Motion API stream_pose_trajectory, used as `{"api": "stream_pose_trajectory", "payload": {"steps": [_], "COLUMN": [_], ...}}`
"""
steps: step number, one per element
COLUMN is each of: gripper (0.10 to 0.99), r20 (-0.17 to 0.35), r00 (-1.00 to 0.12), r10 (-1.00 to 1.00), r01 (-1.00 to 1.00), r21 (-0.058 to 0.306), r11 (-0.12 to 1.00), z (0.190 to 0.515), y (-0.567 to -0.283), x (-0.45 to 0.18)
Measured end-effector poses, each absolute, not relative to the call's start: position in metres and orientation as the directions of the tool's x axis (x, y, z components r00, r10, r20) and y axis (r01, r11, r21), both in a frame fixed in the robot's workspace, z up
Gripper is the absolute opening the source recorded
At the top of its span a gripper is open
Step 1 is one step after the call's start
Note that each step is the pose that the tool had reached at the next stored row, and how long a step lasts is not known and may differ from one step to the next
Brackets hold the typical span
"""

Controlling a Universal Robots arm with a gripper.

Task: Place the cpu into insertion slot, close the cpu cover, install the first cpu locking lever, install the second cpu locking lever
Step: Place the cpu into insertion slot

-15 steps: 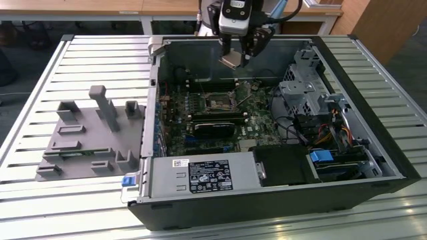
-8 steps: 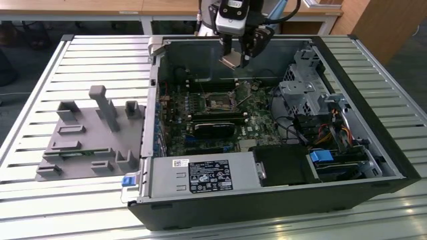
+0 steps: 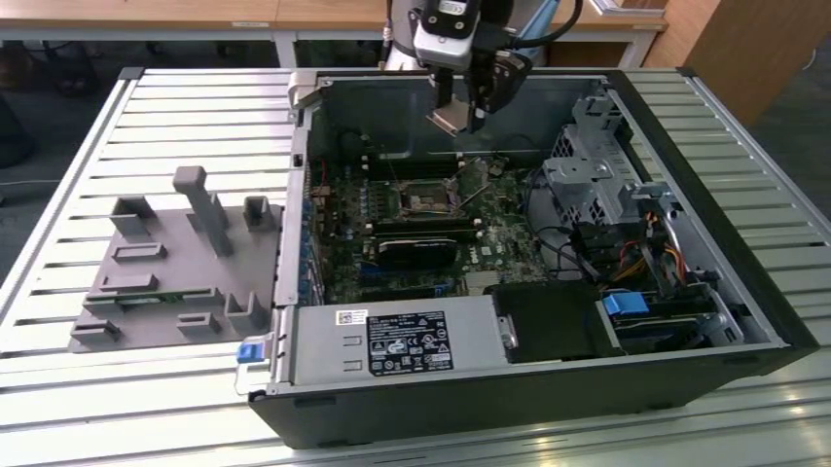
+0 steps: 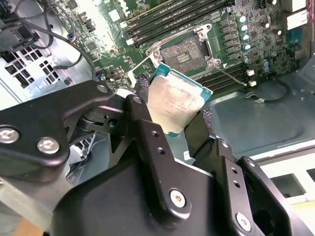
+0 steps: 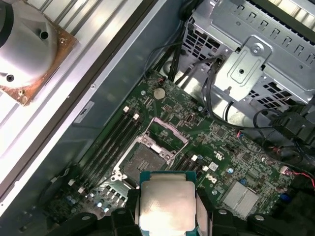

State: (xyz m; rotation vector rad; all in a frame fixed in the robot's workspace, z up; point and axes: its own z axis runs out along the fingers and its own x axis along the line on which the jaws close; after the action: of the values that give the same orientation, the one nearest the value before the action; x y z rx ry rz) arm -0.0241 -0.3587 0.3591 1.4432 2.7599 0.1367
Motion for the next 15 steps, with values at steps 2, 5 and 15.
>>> {"api": "stream_pose_trajectory", "payload": {"steps": [2,5,15], "gripper": [0.541,0.541,0.541], "r20": [0.019,0.019,0.019], "r00": [-0.56,-0.543,-0.487], "r10": [0.828,0.839,0.873], "r01": [0.826,0.837,0.871], "r21": [0.089,0.089,0.089], "r11": [0.556,0.54,0.483], "z": [0.3589,0.3588,0.3581], "y": [-0.3587,-0.3587,-0.3587], "x": [-0.0241,-0.0241,-0.0241]}}
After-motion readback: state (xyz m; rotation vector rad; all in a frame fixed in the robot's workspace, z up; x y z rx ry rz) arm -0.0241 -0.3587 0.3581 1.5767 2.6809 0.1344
